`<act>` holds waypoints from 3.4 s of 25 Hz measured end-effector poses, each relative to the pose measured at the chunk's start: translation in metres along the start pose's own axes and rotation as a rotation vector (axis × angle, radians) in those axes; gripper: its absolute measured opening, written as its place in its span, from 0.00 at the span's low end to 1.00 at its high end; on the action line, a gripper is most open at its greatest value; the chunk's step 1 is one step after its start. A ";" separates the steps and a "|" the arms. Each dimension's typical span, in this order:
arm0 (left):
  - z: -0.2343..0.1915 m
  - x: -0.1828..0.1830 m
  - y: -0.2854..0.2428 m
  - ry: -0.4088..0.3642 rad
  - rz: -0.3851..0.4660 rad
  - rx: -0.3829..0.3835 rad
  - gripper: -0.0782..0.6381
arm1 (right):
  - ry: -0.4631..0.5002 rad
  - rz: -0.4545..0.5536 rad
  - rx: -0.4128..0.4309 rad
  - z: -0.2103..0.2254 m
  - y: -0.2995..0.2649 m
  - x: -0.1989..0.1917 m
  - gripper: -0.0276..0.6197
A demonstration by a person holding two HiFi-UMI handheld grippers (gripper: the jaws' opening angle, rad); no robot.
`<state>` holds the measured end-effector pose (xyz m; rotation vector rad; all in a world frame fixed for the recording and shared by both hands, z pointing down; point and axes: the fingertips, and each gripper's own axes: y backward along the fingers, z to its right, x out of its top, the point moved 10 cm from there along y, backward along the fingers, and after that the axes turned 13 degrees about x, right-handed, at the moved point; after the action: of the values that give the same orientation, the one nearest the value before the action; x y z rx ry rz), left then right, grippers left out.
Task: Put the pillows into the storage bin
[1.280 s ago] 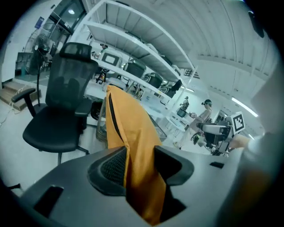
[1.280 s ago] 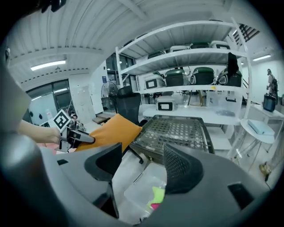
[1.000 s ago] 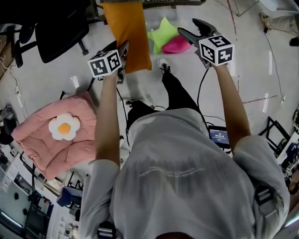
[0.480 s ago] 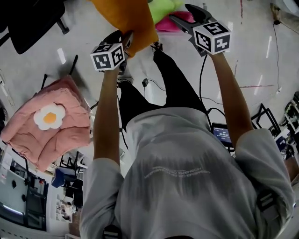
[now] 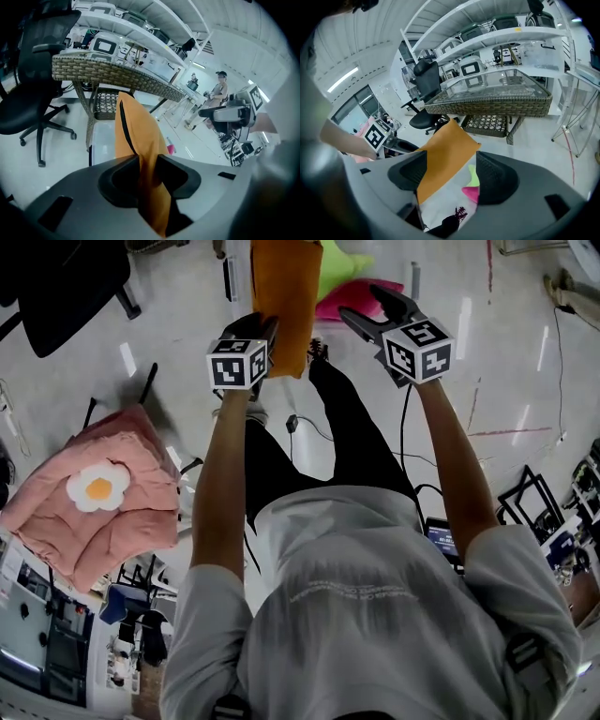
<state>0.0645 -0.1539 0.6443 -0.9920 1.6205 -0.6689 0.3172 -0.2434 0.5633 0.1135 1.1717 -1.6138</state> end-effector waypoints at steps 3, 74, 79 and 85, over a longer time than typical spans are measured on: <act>-0.004 0.000 -0.027 0.016 -0.026 0.036 0.30 | -0.019 0.001 -0.007 0.014 -0.003 -0.009 0.54; -0.193 -0.412 0.604 1.075 0.611 1.189 0.36 | 1.055 -0.537 1.023 -0.703 -0.393 0.109 0.56; -0.234 -0.438 0.581 1.186 0.527 1.121 0.36 | 1.058 -0.664 0.992 -0.716 -0.468 0.089 0.56; -0.306 -0.457 0.563 1.319 0.479 1.039 0.38 | 1.030 -0.778 0.963 -0.746 -0.557 0.072 0.57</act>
<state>-0.3417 0.5017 0.4870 0.7877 1.9747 -1.7316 -0.4978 0.2050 0.4854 1.3789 1.0655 -2.8733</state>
